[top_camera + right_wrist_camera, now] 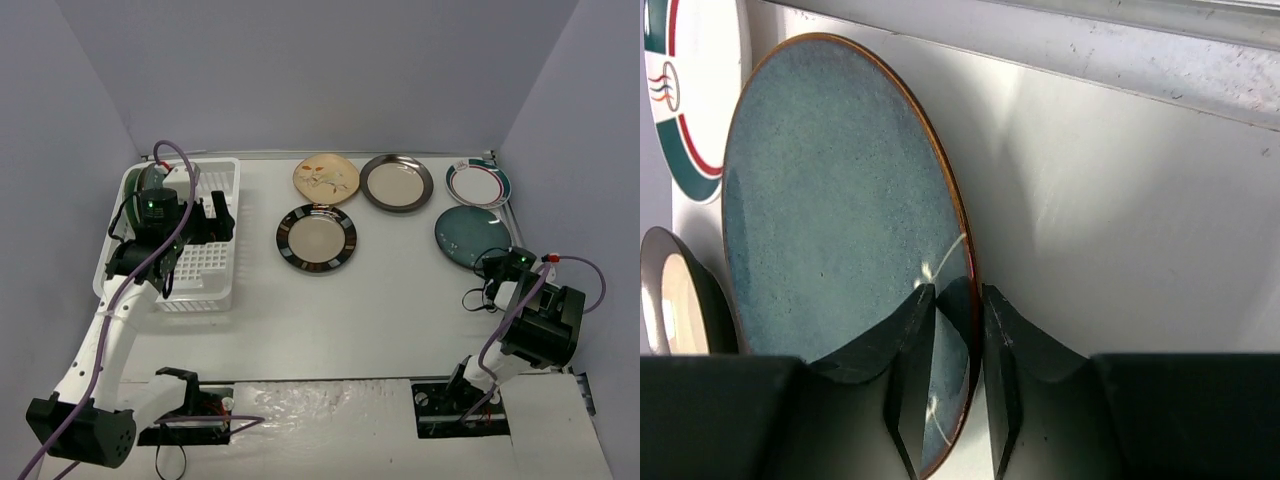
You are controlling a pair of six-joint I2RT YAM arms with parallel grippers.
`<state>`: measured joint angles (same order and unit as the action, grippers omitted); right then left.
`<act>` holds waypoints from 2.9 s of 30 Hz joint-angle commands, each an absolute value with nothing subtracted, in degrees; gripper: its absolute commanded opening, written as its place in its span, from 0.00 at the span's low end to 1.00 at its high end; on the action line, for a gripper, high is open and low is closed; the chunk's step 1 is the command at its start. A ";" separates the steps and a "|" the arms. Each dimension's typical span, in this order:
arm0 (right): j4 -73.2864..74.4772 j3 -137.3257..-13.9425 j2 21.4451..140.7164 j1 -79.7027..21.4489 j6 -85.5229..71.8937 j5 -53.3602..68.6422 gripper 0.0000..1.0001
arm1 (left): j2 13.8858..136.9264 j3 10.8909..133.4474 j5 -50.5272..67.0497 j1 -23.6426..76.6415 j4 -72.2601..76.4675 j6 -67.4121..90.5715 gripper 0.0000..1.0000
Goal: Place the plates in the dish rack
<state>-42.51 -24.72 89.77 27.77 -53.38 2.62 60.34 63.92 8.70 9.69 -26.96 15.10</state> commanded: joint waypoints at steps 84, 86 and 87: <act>-73.10 -31.70 68.00 -2.63 -63.44 47.17 0.00 | 74.30 69.55 23.17 29.59 0.53 37.38 0.97; -75.29 -32.08 68.69 -4.25 -64.89 47.51 0.00 | 75.17 70.32 22.72 30.01 1.23 37.44 0.97; -76.47 -32.22 69.03 -4.86 -65.68 47.69 0.00 | 75.48 70.59 22.59 30.06 1.07 37.44 0.97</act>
